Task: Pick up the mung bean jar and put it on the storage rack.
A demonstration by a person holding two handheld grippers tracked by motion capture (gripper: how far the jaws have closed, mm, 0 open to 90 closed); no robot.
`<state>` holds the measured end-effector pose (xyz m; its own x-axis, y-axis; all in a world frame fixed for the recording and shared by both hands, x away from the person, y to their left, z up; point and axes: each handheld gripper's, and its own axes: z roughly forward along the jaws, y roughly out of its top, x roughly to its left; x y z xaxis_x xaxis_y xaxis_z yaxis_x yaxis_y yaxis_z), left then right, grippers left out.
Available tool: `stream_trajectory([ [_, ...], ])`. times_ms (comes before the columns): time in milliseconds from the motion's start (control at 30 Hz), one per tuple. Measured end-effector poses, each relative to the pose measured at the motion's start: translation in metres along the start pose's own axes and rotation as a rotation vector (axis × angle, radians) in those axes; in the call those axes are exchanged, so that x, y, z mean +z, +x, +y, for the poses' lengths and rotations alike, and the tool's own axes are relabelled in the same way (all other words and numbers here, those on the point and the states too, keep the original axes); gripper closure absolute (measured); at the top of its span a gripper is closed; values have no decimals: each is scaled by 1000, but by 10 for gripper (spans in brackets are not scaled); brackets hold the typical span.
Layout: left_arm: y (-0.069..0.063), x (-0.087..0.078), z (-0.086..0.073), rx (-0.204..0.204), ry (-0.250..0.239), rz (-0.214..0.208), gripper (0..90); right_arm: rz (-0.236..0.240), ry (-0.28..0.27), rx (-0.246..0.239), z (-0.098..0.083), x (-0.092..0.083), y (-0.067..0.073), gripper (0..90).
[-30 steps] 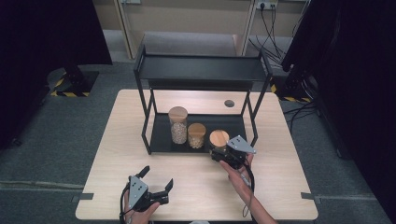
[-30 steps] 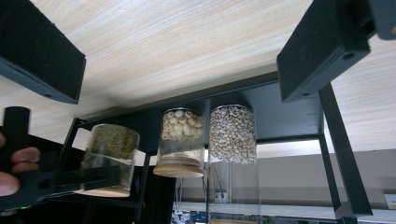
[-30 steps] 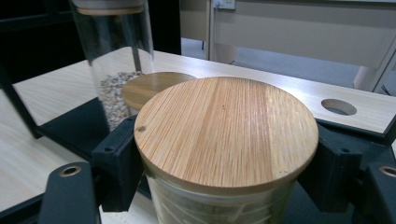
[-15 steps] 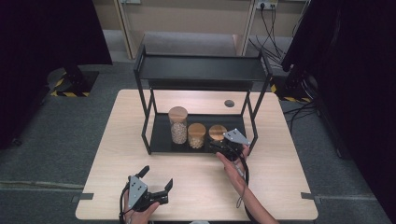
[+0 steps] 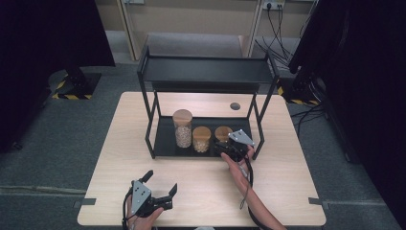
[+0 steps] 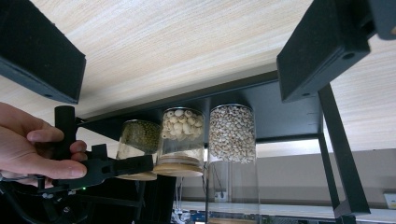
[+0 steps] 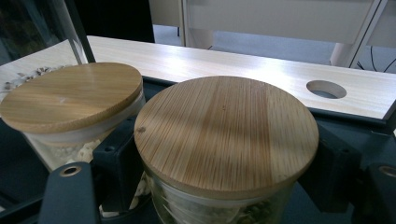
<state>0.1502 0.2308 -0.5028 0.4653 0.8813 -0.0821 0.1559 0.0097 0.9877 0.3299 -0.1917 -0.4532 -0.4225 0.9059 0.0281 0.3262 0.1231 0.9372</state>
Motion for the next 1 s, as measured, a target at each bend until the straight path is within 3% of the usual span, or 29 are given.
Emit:
stream_trajectory([
  [500, 0, -1, 0, 2, -5, -1, 6, -8, 10, 10, -2, 8, 5, 249],
  [667, 0, 0, 0, 1, -3, -1, 6, -7, 0, 24, 0, 2, 5, 128],
  [1000, 0, 0, 0, 2, -1, -1, 6, 22, -9, 63, 2, -17, 3, 37],
])
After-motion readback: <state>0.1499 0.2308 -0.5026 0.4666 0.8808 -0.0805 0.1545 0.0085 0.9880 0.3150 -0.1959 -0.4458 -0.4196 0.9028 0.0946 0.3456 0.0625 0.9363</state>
